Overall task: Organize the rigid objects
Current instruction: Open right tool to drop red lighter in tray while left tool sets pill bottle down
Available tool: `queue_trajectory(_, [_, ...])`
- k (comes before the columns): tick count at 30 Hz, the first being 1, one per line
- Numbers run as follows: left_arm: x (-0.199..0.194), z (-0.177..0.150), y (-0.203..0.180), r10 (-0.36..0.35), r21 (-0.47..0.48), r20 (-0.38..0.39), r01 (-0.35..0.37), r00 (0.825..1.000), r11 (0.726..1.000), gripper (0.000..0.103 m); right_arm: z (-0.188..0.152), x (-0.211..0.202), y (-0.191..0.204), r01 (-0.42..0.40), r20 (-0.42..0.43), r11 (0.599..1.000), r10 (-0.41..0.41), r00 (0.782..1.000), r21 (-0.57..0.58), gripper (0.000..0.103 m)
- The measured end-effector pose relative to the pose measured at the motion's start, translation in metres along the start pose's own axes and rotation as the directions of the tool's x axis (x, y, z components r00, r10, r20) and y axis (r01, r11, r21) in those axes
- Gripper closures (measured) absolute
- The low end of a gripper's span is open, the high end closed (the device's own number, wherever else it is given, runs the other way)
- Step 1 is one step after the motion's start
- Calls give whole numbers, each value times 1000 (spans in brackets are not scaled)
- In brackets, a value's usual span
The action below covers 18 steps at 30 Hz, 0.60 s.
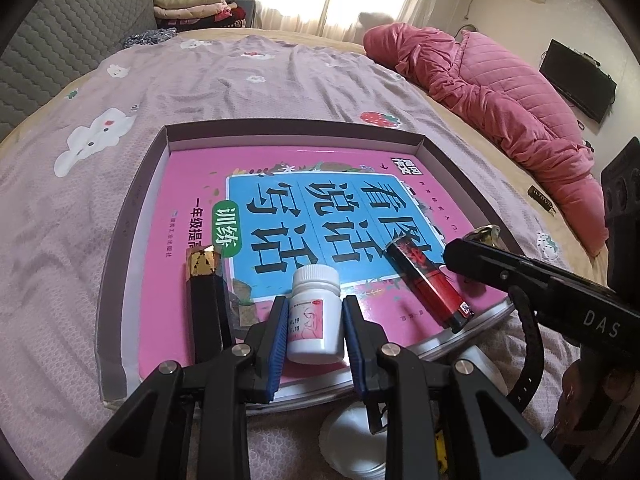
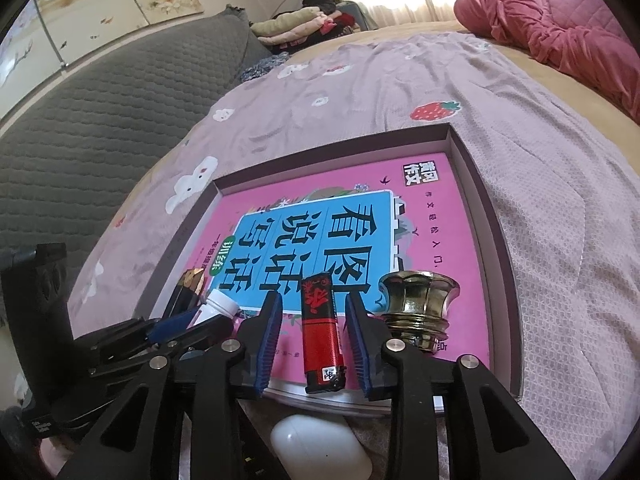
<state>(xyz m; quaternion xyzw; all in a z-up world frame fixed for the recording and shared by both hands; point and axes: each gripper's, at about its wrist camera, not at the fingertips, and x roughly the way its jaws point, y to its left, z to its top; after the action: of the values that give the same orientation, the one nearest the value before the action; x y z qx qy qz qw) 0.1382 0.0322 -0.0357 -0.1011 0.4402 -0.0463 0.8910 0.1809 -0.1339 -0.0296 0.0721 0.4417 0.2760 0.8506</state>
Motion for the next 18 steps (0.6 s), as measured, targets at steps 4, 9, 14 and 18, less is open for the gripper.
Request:
queue_trajectory(4, [-2, -1, -1, 7, 2, 7, -7, 1000, 1000, 76, 1, -2, -1, -2, 11, 1000, 2, 1000, 3, 68])
queue_trajectory(9, [-8, -1, 0, 2, -5, 37, -2, 999, 1000, 76, 2, -6, -1, -4, 28, 1000, 4, 1000, 5, 65])
queue_trajectory(14, [-12, 1, 3, -6, -25, 46, 7, 999, 1000, 76, 2, -9, 1, -7, 39, 1000, 7, 999, -2, 61])
queue_trajectory(18, [-14, 2, 4, -9, -29, 53, 11, 999, 1000, 76, 2, -10, 2, -10, 43, 1000, 10, 999, -7, 60])
